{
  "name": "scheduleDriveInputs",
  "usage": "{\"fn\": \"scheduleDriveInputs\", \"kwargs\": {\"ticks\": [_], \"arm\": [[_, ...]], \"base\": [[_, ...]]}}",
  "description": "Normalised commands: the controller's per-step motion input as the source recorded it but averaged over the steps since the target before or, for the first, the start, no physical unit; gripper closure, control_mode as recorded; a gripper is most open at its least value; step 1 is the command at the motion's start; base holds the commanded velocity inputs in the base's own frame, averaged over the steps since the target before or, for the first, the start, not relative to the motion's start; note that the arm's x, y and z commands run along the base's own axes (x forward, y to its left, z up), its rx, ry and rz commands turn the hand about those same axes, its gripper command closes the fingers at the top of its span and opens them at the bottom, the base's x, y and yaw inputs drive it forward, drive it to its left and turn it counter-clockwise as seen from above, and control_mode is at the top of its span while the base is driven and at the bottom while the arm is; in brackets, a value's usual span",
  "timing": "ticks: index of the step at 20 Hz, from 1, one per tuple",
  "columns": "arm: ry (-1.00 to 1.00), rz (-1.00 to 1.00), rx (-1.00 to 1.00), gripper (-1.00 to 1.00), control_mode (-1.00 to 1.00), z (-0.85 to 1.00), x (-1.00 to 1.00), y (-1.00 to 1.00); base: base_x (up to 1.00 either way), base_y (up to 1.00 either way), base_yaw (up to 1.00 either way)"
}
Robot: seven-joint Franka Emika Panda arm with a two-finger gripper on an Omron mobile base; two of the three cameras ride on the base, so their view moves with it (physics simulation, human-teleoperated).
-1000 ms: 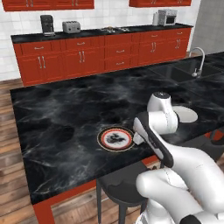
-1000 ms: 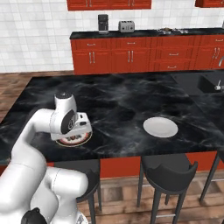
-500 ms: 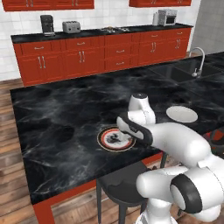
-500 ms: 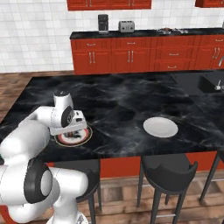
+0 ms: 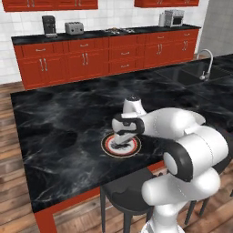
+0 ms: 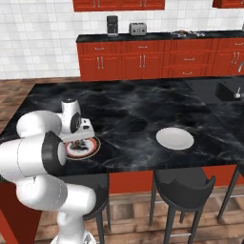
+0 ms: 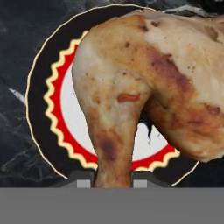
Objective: Take the chicken drumsticks from the pan and place one on each plate on the dining counter.
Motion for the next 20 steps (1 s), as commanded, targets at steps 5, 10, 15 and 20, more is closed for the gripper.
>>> {"fn": "scheduleDriveInputs", "kwargs": {"ticks": [5, 10, 15, 20], "arm": [[0.00, -0.01, -0.01, 1.00, -1.00, -0.30, 0.16, 0.10], [0.00, 0.00, 0.00, 1.00, -1.00, -0.26, 0.14, 0.02], [0.00, 0.00, 0.00, 1.00, -1.00, -0.19, 0.13, 0.00], [0.00, 0.00, 0.00, -1.00, -1.00, -0.09, 0.09, 0.07]], "base": [[0.00, 0.00, 0.00], [0.00, 0.00, 0.00], [0.00, 0.00, 0.00], [0.00, 0.00, 0.00]]}}
